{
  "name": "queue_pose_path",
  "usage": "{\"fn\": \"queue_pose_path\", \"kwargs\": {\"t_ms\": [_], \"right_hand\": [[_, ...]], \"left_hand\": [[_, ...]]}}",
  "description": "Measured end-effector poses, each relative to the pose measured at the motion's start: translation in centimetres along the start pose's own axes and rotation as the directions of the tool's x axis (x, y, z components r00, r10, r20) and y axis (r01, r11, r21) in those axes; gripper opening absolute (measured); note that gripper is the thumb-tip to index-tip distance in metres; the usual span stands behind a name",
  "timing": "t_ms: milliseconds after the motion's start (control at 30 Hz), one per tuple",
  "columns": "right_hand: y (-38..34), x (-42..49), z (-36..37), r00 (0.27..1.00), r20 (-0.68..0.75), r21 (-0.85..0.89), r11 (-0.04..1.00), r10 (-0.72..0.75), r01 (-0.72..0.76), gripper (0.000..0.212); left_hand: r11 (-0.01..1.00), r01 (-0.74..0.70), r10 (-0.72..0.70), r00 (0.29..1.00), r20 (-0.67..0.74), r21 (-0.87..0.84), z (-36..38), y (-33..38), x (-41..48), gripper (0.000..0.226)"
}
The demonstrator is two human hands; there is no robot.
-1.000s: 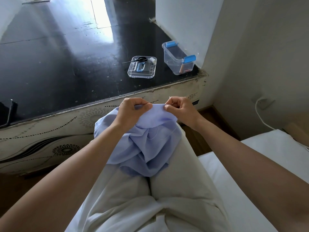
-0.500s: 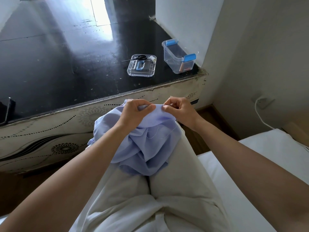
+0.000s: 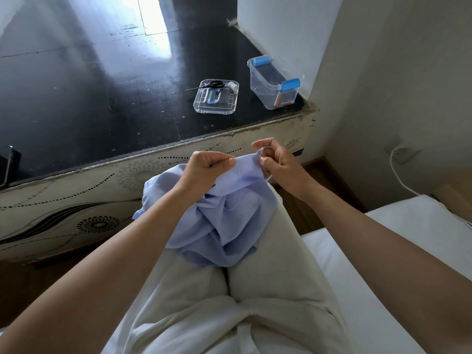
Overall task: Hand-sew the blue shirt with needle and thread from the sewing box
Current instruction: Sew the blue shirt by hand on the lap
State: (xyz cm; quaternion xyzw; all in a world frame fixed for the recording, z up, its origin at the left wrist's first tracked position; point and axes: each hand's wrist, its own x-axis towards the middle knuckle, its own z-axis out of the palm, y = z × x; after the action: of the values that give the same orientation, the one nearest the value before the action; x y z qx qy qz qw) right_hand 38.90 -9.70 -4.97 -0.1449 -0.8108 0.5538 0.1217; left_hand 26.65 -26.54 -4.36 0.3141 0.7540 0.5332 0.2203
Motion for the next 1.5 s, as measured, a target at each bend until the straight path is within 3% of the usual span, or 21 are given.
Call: {"fn": "queue_pose_path", "kwargs": {"t_ms": [200,800,1033,1167,1267,1400,1500], "right_hand": [[-0.5,-0.2,-0.2,0.989,-0.023,0.017,0.989,-0.146,0.147,0.013],[-0.6,-0.2,-0.4,0.986,0.074,-0.04,0.987,-0.15,0.153,0.019],[-1.2,-0.2,-0.7,0.987,0.115,-0.164,0.978,-0.109,0.127,0.024],[-1.9,0.1,-0.8,0.97,0.24,-0.192,0.978,-0.037,0.085,0.052],[-2.2,0.3,-0.8,0.952,0.307,-0.246,0.966,-0.002,0.081,0.04],[-1.9,0.2,-0.5,0.963,0.27,-0.315,0.947,0.026,0.063,0.015],[-1.9,0.2,-0.4,0.966,0.258,-0.314,0.947,0.023,0.061,0.008]], "left_hand": [[0.999,0.011,-0.011,1.0,0.013,-0.039,-0.2,-0.1,0.2,0.013],[0.998,0.003,-0.001,0.999,0.043,-0.065,-0.2,0.9,0.1,0.012],[0.981,-0.133,0.119,0.988,0.1,0.138,-0.6,0.6,0.4,0.015],[0.941,-0.198,0.164,0.976,0.142,0.275,-0.7,0.1,0.8,0.014],[0.913,-0.242,0.202,0.968,0.15,0.328,-0.6,0.3,0.7,0.014],[0.886,-0.253,0.216,0.967,0.138,0.387,-0.8,0.5,0.8,0.014],[0.881,-0.232,0.203,0.972,0.114,0.413,-0.7,0.5,0.9,0.014]]}}
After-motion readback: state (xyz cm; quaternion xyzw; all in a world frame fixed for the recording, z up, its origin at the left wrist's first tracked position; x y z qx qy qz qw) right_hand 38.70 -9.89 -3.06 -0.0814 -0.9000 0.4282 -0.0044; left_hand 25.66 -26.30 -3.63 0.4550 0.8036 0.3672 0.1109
